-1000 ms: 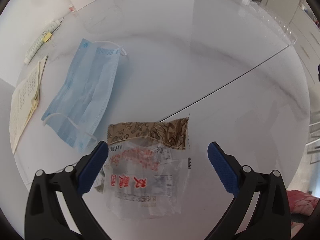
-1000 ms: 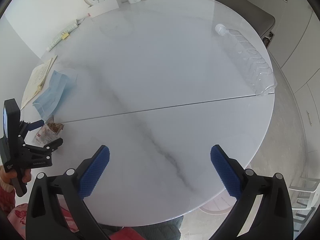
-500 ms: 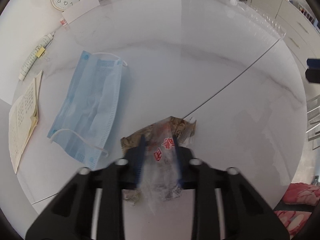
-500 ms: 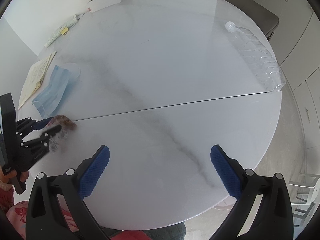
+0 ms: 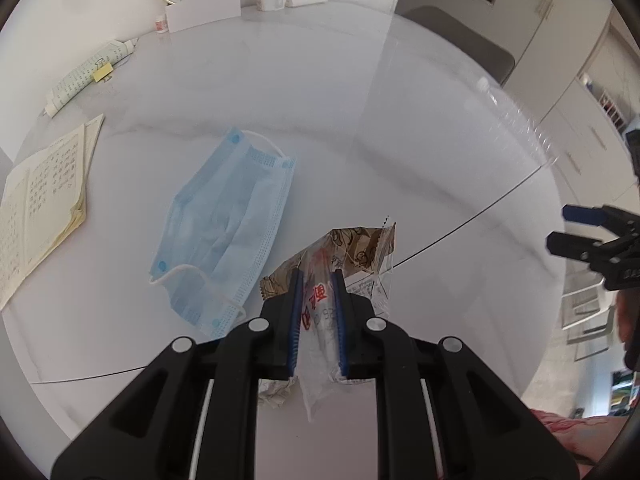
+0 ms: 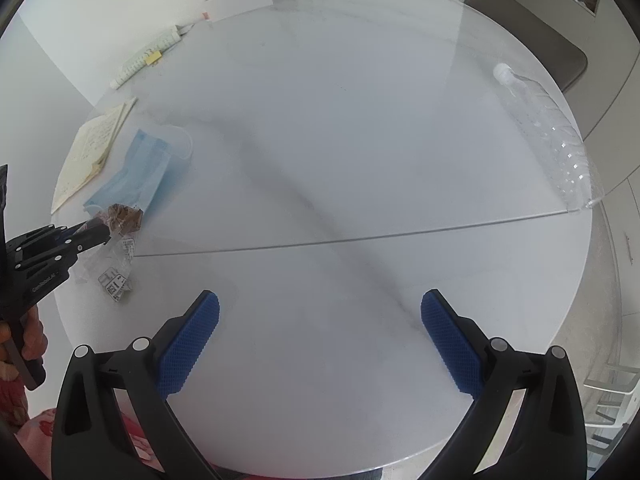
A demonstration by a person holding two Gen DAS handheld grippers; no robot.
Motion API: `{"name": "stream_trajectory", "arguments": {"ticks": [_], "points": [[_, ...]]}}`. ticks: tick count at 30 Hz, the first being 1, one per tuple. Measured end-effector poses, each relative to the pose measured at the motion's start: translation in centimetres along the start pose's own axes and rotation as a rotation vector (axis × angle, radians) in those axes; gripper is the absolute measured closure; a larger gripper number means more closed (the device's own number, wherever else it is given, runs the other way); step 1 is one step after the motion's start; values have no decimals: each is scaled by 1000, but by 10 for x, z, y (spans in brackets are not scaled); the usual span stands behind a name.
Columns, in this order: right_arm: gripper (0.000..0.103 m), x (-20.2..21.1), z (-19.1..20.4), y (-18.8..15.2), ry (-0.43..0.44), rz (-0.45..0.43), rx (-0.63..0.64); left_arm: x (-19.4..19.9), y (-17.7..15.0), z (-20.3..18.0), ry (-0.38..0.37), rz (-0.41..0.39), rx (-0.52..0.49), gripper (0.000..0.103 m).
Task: Collect trash
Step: 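Grasp the blue face mask with the right tool while the left tool holds the packet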
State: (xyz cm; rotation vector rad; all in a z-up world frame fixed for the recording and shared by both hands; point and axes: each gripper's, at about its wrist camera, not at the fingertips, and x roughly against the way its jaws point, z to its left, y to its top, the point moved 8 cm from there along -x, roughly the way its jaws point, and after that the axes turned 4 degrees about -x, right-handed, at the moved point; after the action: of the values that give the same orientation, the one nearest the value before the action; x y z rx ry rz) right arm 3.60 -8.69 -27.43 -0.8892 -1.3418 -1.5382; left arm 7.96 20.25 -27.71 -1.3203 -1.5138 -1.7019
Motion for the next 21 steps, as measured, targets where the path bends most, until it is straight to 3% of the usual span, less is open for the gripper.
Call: {"name": "stream_trajectory", "arguments": {"ticks": [5, 12, 21], "points": [[3, -5, 32, 21, 56, -14, 41, 30, 7, 17, -13, -51, 41, 89], [3, -31, 102, 55, 175, 7, 119, 59, 3, 65, 92, -70, 98, 89], [3, -90, 184, 91, 302, 98, 80, 63, -19, 122, 164, -59, 224, 89]]}}
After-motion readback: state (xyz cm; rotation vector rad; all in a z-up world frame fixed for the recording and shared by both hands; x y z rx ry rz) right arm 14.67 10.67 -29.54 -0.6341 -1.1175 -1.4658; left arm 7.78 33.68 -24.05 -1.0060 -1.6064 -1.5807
